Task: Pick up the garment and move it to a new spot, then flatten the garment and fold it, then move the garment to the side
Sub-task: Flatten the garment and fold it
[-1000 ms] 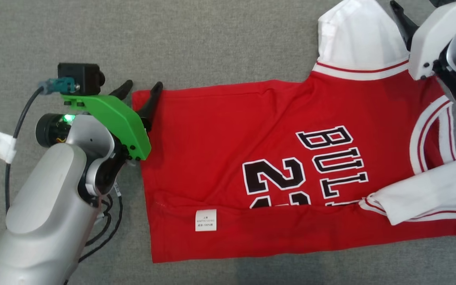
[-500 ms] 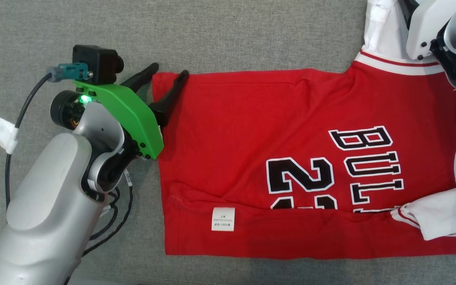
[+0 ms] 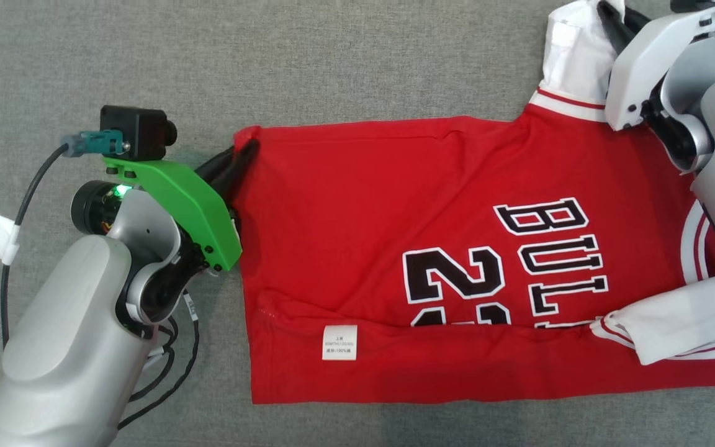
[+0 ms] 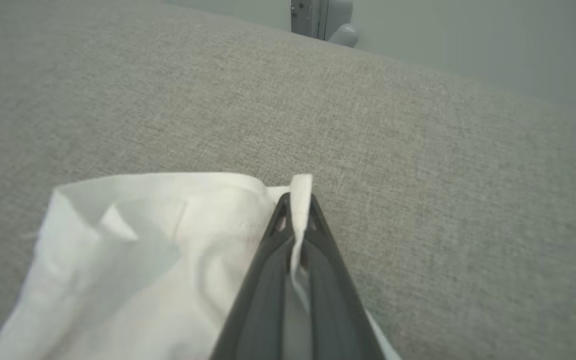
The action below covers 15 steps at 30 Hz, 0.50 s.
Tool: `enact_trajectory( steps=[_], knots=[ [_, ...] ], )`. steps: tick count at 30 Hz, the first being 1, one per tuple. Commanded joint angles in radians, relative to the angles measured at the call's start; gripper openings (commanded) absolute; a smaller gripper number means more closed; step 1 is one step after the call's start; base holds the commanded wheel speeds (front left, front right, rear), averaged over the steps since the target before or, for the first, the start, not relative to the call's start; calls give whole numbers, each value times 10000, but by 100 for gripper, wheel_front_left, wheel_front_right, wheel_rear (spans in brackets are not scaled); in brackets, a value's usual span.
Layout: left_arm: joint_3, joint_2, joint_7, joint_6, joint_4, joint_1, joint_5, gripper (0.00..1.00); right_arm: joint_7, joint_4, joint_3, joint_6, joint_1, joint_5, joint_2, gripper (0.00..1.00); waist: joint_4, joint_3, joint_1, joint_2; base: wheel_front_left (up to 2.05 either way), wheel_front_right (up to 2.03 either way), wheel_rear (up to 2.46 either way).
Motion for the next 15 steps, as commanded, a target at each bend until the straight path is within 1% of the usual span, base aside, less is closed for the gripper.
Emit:
enact_trajectory(
  steps=[1,7,11,12,15],
  knots=[
    [19,-47,-184,-27,120,197,76,0,-204,145,182,4,463,203,-40,0,-213,-305,-1,56,0,0,0],
    [97,222,-633,-9,70,665,218,0,-1260,-196,293,2,854,950,-389,0,-563,-1140,-1,56,0,0,0],
    [251,453,-974,198,-195,1085,355,0,-1745,-490,288,2,1363,1428,-718,0,-782,-1735,-1,56,0,0,0],
    [251,453,-974,198,-195,1085,355,0,-1745,-490,288,2,1363,1428,-718,0,-782,-1735,-1,56,0,0,0],
    [322,604,-1158,327,-525,1491,305,0,-2039,-875,195,2,1816,1859,-993,0,-942,-2147,-1,56,0,0,0]
  ],
)
